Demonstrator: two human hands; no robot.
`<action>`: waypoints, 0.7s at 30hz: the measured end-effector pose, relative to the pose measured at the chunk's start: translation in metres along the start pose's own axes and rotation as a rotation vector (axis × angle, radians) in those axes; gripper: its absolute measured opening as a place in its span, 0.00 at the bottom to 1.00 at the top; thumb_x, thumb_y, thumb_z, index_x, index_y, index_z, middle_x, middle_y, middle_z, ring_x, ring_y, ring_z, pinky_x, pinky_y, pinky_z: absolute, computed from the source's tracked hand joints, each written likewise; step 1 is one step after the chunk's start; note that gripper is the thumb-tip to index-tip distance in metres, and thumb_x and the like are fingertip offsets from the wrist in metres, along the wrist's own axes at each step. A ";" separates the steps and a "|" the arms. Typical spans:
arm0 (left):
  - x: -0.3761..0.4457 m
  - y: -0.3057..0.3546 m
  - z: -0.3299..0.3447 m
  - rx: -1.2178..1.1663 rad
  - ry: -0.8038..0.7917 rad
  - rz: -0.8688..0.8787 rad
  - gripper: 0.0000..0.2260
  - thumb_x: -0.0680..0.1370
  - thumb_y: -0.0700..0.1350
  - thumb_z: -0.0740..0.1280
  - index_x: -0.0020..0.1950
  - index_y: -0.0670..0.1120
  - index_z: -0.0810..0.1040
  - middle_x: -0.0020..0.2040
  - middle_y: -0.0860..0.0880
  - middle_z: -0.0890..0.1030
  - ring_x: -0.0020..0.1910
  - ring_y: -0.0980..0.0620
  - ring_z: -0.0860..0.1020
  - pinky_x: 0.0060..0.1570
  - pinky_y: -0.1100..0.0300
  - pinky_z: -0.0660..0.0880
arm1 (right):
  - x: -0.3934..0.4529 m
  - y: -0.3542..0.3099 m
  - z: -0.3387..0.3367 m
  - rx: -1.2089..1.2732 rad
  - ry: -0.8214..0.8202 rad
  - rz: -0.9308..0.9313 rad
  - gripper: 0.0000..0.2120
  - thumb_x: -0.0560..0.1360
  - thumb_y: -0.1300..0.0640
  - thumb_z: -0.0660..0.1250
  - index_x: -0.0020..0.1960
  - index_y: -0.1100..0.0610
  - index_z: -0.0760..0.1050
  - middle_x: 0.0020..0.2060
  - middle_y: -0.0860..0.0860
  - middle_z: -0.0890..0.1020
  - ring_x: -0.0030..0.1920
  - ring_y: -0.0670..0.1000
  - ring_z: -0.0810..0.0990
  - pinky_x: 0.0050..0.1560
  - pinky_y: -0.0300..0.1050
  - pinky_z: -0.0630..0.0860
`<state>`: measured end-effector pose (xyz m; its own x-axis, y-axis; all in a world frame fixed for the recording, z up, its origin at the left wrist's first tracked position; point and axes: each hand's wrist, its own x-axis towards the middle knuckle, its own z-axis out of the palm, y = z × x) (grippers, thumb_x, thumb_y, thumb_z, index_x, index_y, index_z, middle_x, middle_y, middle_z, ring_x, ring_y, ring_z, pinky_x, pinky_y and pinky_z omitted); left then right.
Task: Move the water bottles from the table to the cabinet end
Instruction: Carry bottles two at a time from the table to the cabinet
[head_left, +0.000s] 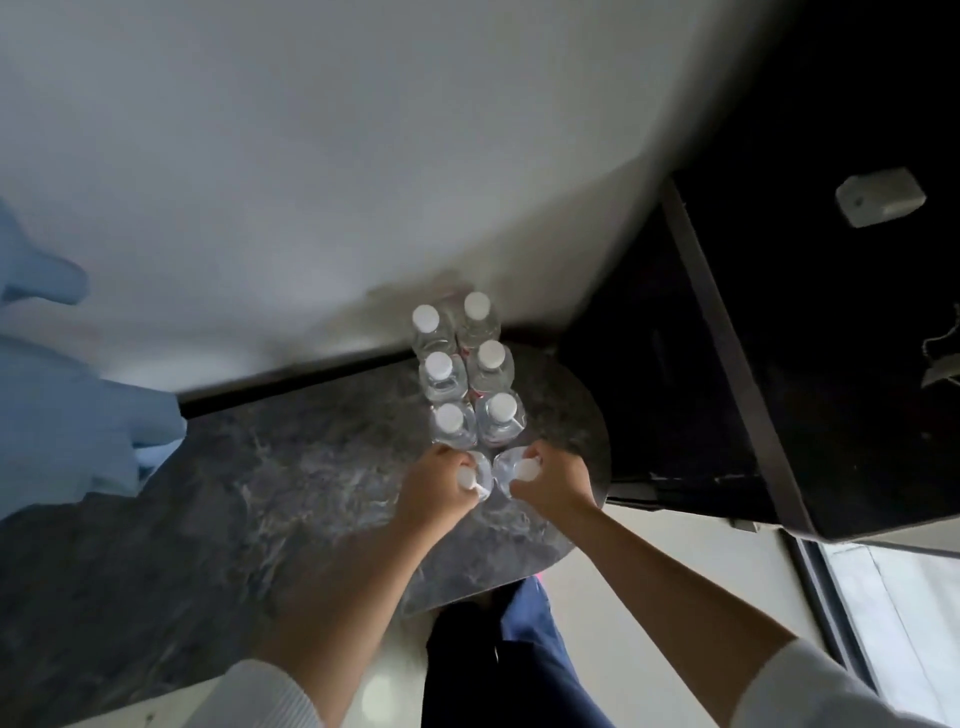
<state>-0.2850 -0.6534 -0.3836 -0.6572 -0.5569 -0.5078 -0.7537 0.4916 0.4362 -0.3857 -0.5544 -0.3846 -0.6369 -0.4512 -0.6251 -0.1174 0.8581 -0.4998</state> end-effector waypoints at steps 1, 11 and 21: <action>0.001 -0.001 0.002 -0.007 0.007 -0.015 0.15 0.73 0.41 0.69 0.59 0.43 0.78 0.61 0.46 0.77 0.59 0.49 0.76 0.58 0.64 0.68 | 0.002 0.000 0.000 -0.010 -0.008 -0.015 0.15 0.68 0.62 0.71 0.54 0.63 0.75 0.46 0.57 0.79 0.44 0.49 0.71 0.42 0.41 0.68; 0.009 -0.004 0.010 -0.036 0.007 -0.062 0.14 0.73 0.42 0.69 0.58 0.41 0.78 0.61 0.45 0.76 0.59 0.46 0.76 0.57 0.59 0.71 | 0.013 -0.009 0.000 -0.076 -0.052 -0.094 0.15 0.68 0.62 0.71 0.54 0.62 0.76 0.42 0.51 0.73 0.45 0.49 0.71 0.43 0.40 0.67; 0.016 -0.013 0.013 -0.020 -0.020 -0.010 0.15 0.73 0.41 0.68 0.59 0.41 0.77 0.63 0.46 0.74 0.59 0.48 0.75 0.54 0.60 0.72 | 0.017 -0.008 0.011 -0.088 -0.023 -0.142 0.13 0.68 0.62 0.70 0.51 0.62 0.75 0.41 0.51 0.73 0.43 0.49 0.71 0.41 0.39 0.66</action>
<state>-0.2854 -0.6600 -0.4070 -0.6493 -0.5482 -0.5271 -0.7605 0.4726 0.4453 -0.3870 -0.5715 -0.3981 -0.5920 -0.5743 -0.5655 -0.2724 0.8029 -0.5302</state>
